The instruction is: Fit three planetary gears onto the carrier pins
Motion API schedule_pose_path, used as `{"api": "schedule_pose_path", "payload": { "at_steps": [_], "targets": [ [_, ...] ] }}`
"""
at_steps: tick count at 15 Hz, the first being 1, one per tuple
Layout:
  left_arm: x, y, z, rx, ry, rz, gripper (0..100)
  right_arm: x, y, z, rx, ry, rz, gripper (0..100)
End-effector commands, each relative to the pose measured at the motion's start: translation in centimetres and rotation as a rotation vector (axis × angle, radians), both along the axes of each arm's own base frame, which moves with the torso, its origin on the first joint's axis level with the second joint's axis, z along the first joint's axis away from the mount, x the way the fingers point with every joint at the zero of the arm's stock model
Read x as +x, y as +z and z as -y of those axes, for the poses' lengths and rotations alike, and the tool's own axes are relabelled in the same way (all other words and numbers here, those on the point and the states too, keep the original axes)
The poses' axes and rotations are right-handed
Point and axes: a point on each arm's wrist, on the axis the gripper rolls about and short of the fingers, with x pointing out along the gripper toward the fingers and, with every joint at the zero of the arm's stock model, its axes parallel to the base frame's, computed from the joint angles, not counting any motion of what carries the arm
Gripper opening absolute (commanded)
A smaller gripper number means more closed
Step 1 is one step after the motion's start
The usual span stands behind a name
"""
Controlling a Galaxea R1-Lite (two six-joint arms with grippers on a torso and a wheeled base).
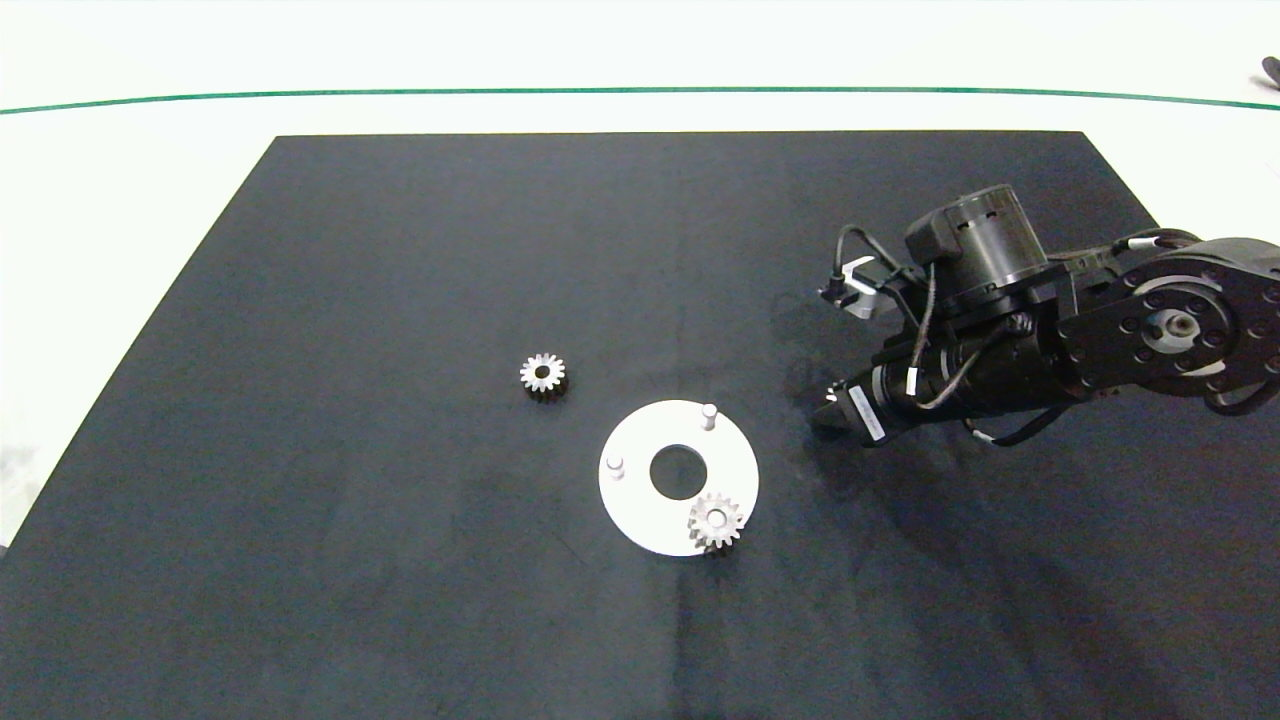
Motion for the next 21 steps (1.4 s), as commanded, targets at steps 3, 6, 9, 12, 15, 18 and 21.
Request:
{"api": "schedule_pose_path", "payload": {
  "at_steps": [3, 6, 9, 12, 15, 18, 21],
  "targets": [
    [0.0, 0.0, 0.0, 0.001, -0.013, -0.005, 100, 0.1, -0.3, 0.0, -0.003, -0.001, -0.007, 39],
    [0.0, 0.0, 0.0, 0.001, -0.013, -0.003, 100, 0.1, -0.3, 0.0, -0.003, -0.001, -0.007, 33],
    [0.1, 0.0, 0.0, 0.001, -0.013, -0.006, 100, 0.0, -0.3, 0.0, -0.004, -0.001, -0.01, 27],
    [0.0, 0.0, 0.0, 0.0, -0.012, -0.005, 100, -0.1, -0.2, 0.0, -0.004, 0.001, -0.008, 21],
    [0.0, -0.1, 0.0, 0.0, -0.012, -0.007, 100, -0.1, 0.0, 0.1, -0.002, 0.0, -0.001, 15],
    [0.1, -0.1, 0.0, 0.002, -0.013, -0.009, 100, -0.2, -0.1, 0.1, -0.003, 0.003, -0.007, 10],
    [0.1, -0.2, 0.0, 0.003, -0.014, -0.017, 100, -1.2, 1.1, -0.5, -0.004, 0.044, 0.023, 10]
  ]
}}
